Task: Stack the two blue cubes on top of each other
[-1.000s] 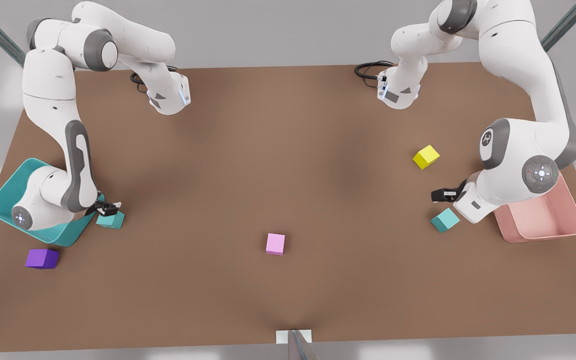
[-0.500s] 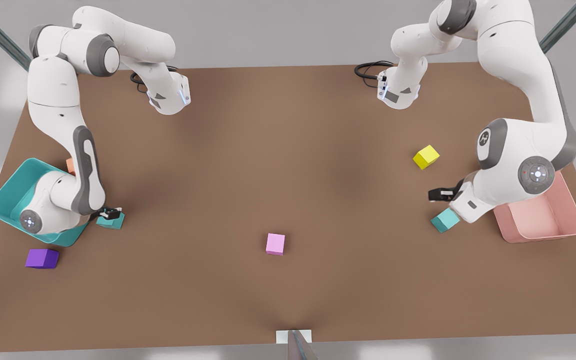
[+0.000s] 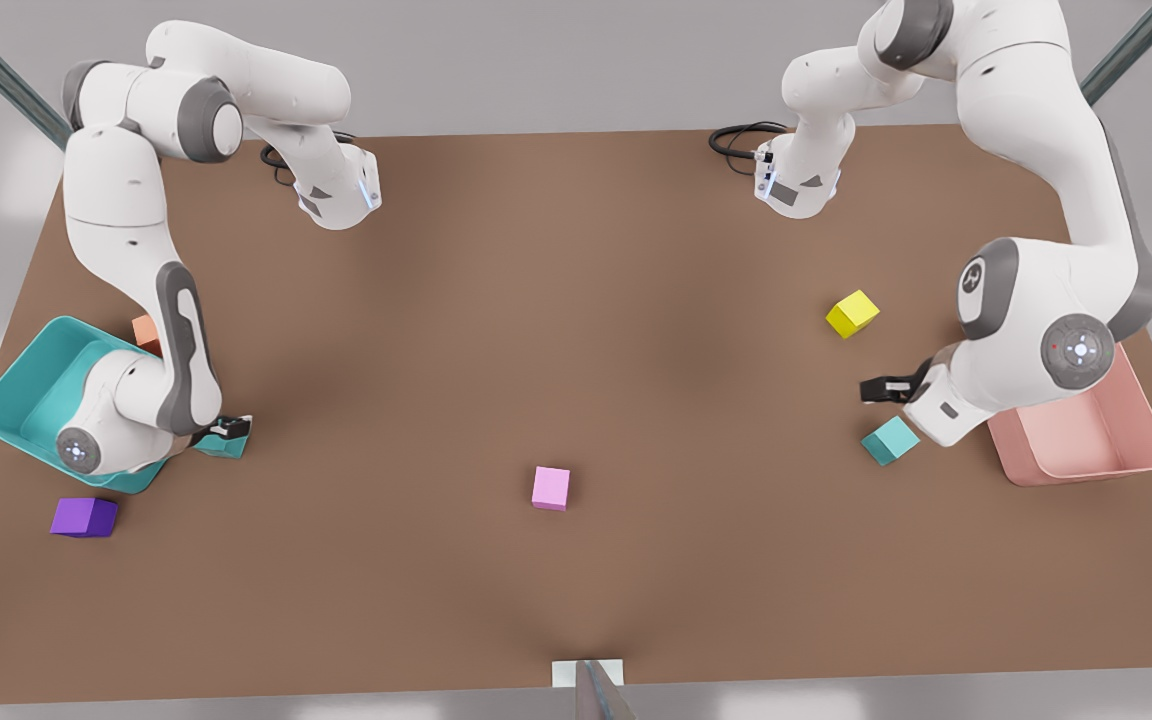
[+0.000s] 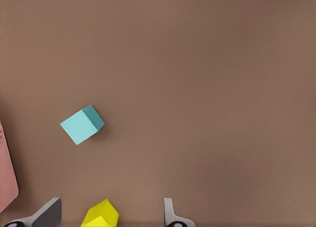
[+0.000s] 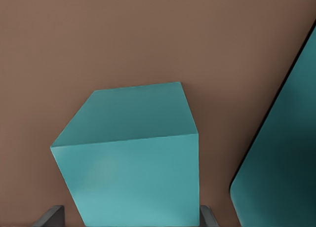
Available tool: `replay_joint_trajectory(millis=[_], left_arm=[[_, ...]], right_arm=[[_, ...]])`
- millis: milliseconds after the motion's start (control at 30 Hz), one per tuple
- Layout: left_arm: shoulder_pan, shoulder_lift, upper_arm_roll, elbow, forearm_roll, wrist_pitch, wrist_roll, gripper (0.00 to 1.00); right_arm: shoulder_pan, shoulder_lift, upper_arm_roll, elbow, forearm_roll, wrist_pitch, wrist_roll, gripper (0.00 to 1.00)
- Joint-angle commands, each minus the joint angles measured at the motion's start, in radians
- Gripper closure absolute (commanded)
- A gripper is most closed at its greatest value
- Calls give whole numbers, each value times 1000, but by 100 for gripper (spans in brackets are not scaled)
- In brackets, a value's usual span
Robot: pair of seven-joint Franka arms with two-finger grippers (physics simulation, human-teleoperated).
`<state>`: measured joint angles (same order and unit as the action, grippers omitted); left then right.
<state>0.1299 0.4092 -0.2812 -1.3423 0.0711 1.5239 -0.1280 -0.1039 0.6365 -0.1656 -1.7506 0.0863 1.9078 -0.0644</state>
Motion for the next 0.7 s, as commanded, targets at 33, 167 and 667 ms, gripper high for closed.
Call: replay_joint_trajectory(millis=[33, 167, 667], left_arm=[[5, 3, 2, -2, 3, 2, -10, 0], [7, 8, 4, -2, 6, 2, -10, 0], [7, 11, 4, -3, 6, 2, -10, 0]], right_arm=[[0, 6, 0, 0, 1, 13, -78, 0], [-2, 17, 0, 2, 1, 31, -86, 0], [0, 8, -2, 53, 10, -96, -183, 53]])
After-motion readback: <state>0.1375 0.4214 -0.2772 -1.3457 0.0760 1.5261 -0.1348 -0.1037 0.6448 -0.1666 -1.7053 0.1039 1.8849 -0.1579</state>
